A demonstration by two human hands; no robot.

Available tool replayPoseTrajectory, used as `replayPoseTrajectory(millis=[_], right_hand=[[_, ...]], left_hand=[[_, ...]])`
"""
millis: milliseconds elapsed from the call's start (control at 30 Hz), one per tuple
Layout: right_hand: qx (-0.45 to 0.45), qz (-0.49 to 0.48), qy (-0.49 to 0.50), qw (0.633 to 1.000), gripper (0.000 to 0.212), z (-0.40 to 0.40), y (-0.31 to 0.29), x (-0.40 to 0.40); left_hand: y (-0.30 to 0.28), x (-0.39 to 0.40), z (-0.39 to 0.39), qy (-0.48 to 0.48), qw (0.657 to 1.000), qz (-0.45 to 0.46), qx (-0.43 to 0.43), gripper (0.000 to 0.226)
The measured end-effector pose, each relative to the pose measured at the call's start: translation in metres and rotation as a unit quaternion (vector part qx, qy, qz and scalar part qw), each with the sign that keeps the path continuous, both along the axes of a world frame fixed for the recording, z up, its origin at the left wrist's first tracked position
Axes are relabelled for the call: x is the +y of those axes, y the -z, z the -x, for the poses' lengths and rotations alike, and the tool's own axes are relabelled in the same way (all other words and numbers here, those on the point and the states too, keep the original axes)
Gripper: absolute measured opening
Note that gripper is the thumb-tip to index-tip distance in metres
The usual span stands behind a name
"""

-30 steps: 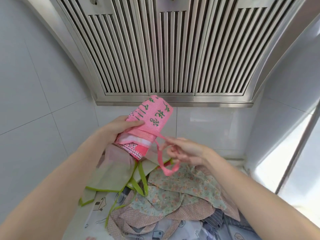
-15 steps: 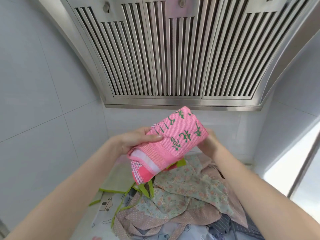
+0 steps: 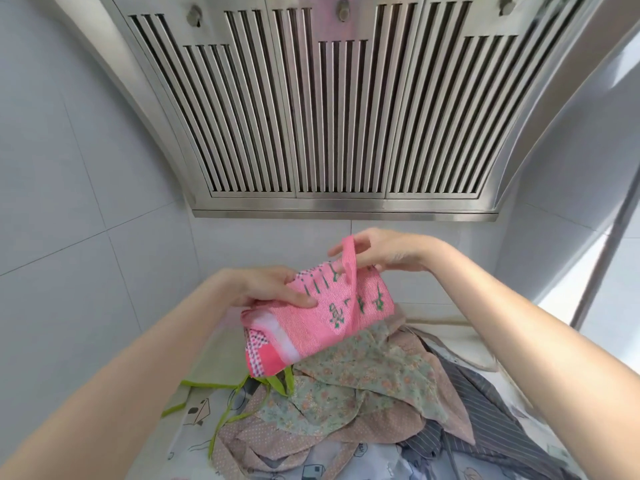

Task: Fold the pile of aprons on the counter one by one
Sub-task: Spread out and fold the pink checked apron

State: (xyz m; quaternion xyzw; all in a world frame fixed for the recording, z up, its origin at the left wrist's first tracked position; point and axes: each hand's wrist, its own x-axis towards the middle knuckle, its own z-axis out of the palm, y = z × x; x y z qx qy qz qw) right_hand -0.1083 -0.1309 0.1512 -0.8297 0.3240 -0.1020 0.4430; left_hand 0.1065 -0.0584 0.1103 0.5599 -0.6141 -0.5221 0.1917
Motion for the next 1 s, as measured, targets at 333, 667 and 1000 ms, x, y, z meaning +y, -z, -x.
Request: replayPoseTrajectory(millis=[333,667,1000], right_hand=[[0.073,0.169,0.075,0.980,0.059,-0.026,0.030,0.012],[-0.001,0.207,0.199,0.958,0.056,-0.011,0.051,0.012],[-0.041,0.125,0.428,0.894,0.063,0.078,0.054,-0.009]], left_hand=[[-0.007,-0.004,0.037,0.048,0.963,0.124,-0.233,0.049],[-0.001,-0.008,0.056,0.025,0.968,0.184,-0.171,0.007],[-0.014,-0.019,0.139,0.121,0.964,0.198,-0.127,0.018]])
